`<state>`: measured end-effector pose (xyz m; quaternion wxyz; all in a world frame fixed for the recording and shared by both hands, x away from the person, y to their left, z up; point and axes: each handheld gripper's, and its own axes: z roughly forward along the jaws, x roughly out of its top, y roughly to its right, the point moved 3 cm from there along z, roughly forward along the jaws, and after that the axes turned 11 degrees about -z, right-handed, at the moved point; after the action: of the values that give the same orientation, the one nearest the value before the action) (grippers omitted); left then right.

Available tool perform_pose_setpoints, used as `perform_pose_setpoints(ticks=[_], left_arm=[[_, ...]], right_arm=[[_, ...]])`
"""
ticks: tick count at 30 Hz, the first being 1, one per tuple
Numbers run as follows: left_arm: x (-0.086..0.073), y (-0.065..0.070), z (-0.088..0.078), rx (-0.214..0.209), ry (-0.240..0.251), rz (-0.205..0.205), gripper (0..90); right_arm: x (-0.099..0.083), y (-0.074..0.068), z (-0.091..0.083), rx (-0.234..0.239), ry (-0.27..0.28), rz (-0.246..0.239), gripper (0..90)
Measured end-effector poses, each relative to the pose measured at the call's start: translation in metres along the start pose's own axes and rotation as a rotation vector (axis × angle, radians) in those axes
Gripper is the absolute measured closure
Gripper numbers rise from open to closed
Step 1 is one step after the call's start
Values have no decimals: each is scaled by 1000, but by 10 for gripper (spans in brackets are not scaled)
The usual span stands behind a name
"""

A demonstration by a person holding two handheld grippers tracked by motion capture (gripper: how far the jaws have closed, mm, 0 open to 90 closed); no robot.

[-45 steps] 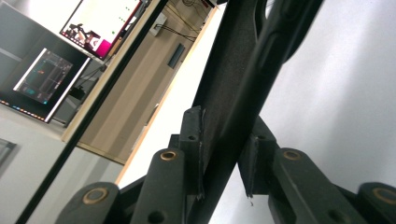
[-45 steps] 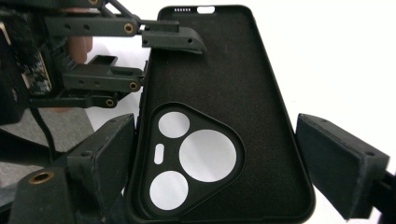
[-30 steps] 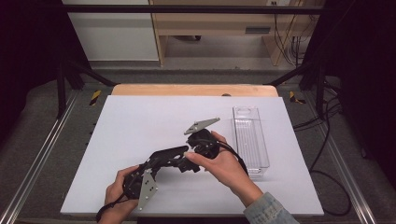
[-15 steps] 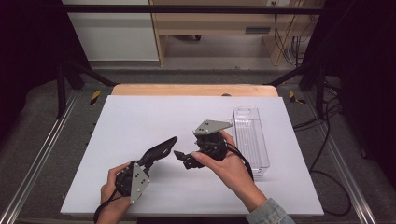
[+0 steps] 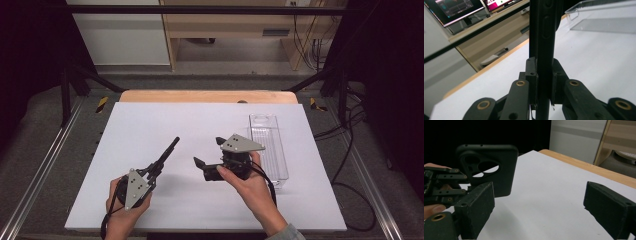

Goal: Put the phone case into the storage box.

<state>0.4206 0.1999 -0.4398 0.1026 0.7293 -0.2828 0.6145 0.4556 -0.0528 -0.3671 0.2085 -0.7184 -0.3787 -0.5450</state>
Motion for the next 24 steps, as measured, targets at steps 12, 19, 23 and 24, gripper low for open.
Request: perform_pose_setpoints(ticks=[12, 19, 23, 24], left_arm=[[17, 6, 40, -39, 10, -113, 801], [11, 19, 37, -77, 4, -154, 801], [10, 17, 32, -93, 31, -224, 801], [9, 17, 30, -91, 26, -246, 801]], right_arm=[[-9, 17, -19, -21, 74, 24, 51], [-25, 13, -15, 6, 68, 62, 44], [-27, 7, -8, 15, 60, 67, 67], [-26, 6, -8, 12, 60, 68, 75]])
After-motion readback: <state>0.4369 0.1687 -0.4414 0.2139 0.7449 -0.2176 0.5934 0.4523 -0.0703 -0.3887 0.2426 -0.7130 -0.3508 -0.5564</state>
